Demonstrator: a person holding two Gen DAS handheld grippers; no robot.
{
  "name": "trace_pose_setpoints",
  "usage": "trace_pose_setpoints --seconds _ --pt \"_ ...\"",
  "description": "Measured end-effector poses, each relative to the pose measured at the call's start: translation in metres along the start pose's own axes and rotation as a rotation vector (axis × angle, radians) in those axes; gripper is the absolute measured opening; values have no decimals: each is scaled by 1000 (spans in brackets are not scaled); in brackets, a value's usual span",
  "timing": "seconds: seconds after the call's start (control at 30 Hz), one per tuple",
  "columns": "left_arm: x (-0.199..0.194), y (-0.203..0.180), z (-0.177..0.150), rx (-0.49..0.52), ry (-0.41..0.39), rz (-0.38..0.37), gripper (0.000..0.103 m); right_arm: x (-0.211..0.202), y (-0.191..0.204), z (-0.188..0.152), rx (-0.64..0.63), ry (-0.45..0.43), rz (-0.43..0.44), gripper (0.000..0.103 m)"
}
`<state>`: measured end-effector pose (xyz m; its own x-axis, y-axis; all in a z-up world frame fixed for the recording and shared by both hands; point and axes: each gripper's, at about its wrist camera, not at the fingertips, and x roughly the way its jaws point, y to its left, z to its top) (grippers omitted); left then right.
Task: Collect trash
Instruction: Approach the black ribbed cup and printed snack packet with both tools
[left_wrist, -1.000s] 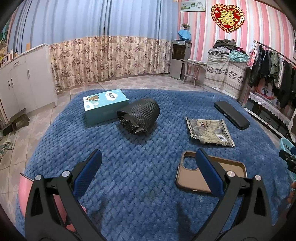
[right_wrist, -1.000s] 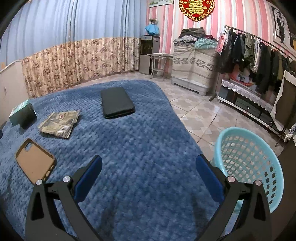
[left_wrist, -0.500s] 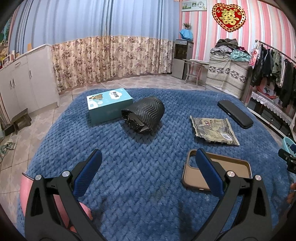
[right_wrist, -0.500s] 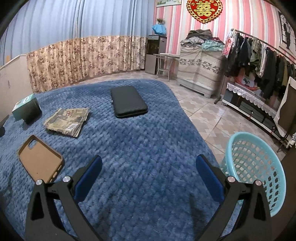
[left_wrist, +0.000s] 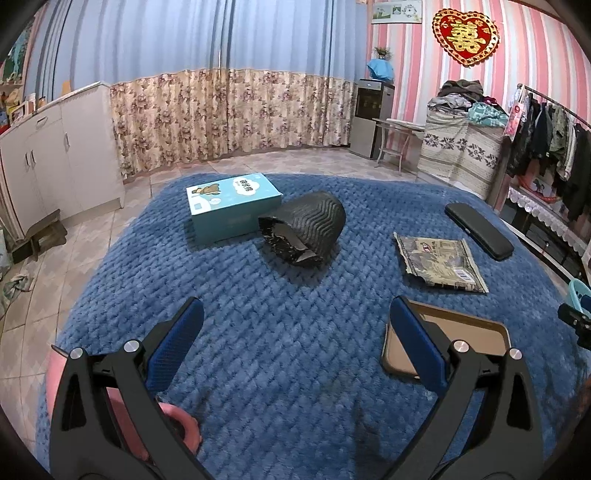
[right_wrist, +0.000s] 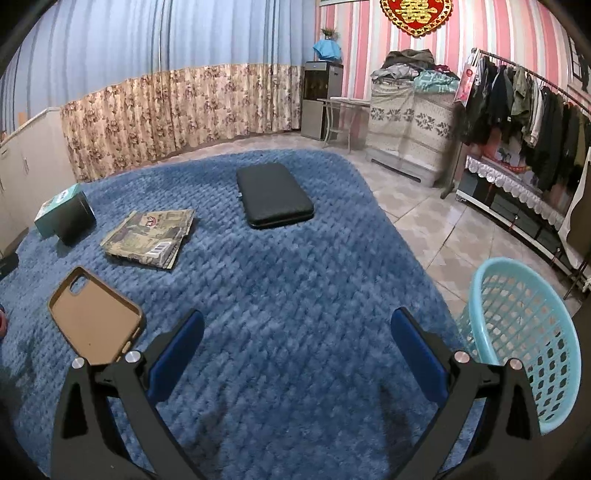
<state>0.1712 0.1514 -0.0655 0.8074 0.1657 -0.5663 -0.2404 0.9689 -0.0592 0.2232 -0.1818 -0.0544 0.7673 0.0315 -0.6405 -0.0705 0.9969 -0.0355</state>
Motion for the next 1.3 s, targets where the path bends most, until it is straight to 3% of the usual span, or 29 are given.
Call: trace_pose_setpoints --seconds 0.53,0.7,0.8,0.97,1.1,1.3 --pt "2 2 0 0 0 6 98 -9 14 2 -54 -37 -25 99" --pt "3 3 3 13 -1 20 98 -13 14 6 -30 -70 -64 99" --pt "7 7 5 12 8 22 98 -8 14 10 -3 -52 -77 99" --pt "11 15 4 3 16 29 98 4 22 15 13 -19 -172 99" --pt "17 13 5 20 27 35 98 11 26 14 11 1 -149 99" --pt "33 1 25 -11 41 -38 98 25 17 11 96 71 -48 99"
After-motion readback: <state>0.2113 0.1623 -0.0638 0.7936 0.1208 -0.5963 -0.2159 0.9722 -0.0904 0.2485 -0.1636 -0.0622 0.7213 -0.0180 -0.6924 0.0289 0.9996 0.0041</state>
